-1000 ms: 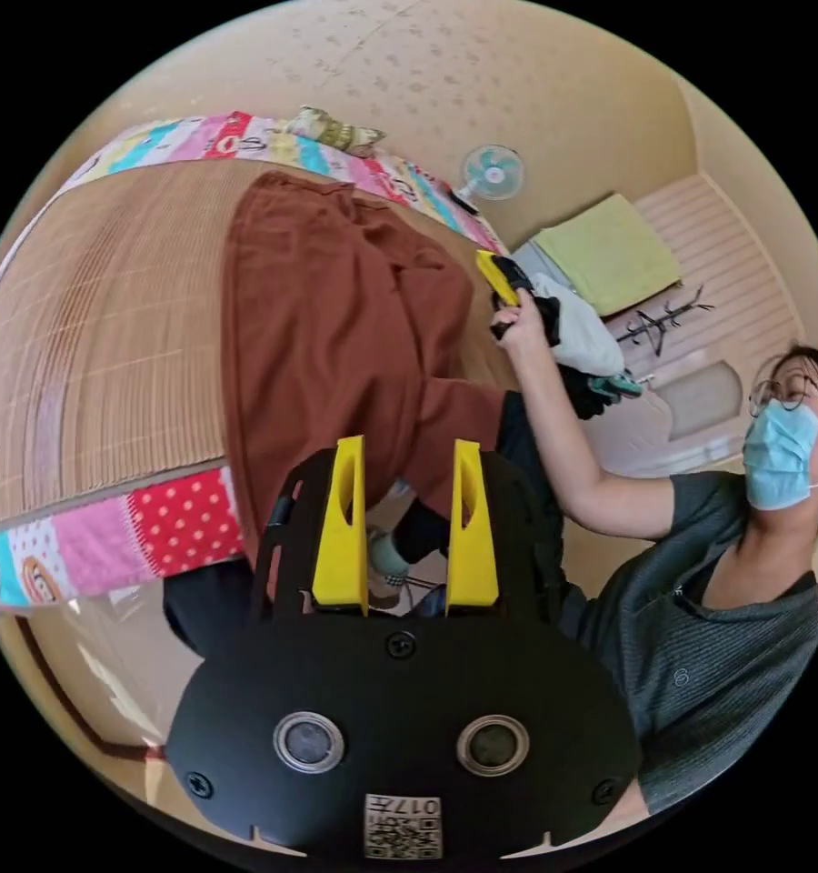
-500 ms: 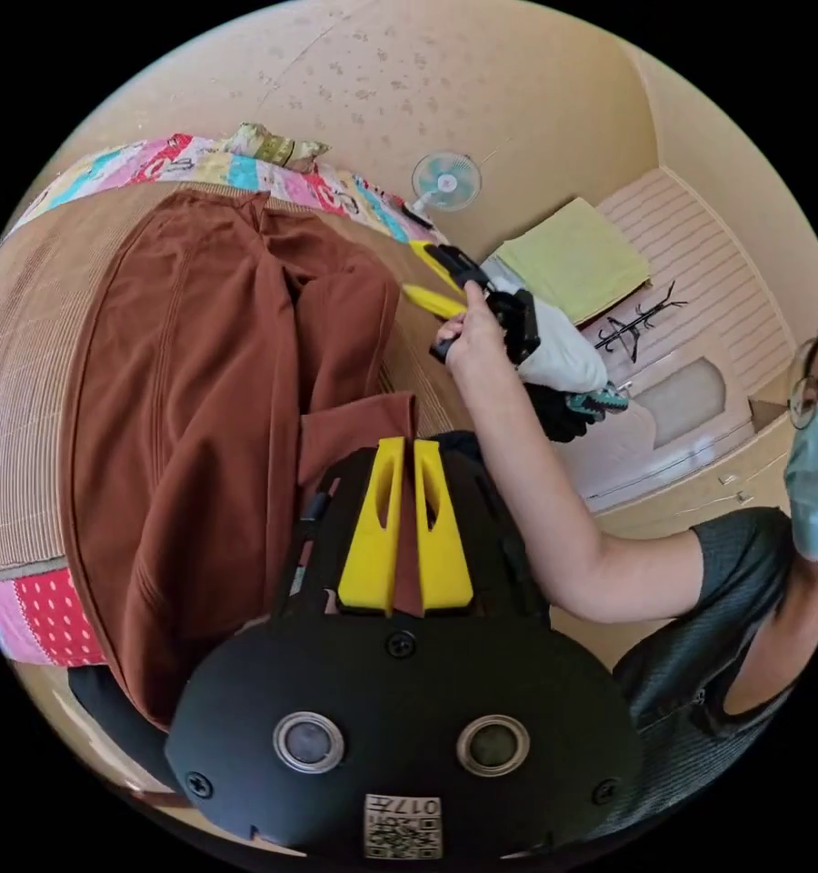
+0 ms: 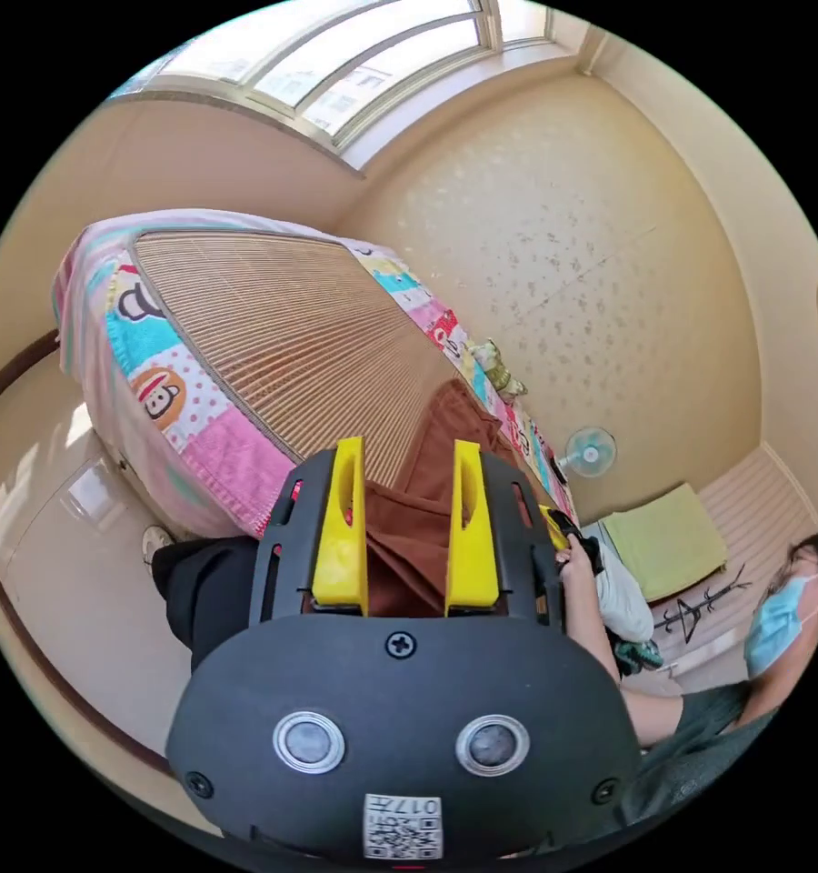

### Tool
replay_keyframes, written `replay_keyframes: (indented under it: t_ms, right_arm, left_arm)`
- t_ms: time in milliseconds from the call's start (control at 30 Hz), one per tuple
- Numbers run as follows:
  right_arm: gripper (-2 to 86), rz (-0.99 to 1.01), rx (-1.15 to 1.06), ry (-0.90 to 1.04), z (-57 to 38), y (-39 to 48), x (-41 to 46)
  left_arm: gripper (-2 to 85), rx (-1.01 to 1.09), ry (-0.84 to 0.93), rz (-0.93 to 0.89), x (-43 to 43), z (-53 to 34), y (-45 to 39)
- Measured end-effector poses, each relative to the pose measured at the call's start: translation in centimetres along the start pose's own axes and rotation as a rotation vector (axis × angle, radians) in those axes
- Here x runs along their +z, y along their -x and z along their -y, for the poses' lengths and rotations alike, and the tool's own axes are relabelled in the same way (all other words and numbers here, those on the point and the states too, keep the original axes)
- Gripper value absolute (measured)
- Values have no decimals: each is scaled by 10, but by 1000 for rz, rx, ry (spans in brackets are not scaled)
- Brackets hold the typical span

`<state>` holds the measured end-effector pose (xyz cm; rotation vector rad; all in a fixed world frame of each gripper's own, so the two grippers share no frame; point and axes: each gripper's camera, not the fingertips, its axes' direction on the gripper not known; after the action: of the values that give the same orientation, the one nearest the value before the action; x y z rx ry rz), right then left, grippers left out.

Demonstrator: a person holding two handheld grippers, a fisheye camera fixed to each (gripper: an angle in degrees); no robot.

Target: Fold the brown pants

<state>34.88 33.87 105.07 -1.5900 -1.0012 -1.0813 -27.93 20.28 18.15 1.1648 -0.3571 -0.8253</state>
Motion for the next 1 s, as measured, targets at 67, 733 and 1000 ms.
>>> replay_keyframes:
  t_ms: [67,733,1000]
  right_arm:
    - [80,7,-9,1,-3,2,-1]
    - [26,24,-162,-183,-65,22,-52]
    - [22,-119,6,-178,-54,-18,-46]
  left_arm:
    - [138,144,156,-72,29,-1,-25]
    - [-8,305,962,-1077,174,-44,-125]
    - [-7,31,923,-1141,180,-54,-54]
